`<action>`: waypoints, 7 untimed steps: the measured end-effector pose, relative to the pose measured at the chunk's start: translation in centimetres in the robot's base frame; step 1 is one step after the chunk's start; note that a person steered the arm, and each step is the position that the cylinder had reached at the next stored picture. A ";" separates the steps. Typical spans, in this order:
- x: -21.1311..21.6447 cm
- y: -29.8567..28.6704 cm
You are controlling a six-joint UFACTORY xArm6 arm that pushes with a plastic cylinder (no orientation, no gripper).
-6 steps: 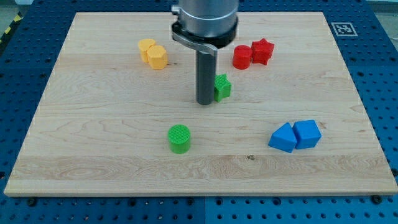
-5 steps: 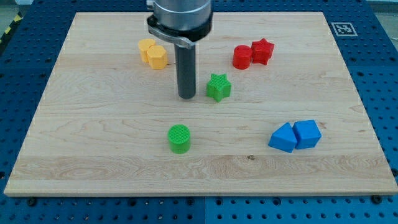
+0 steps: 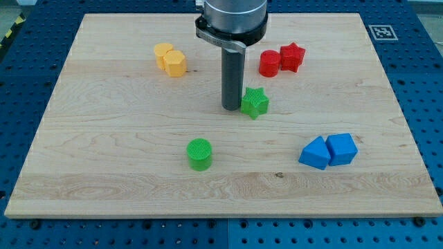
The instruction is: Slide the green star above the blue cube
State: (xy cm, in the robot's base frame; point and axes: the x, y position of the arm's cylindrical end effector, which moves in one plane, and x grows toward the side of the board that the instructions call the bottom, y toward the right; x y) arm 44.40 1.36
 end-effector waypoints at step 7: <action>1.1 12.7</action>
State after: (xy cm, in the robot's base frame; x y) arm 45.50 14.02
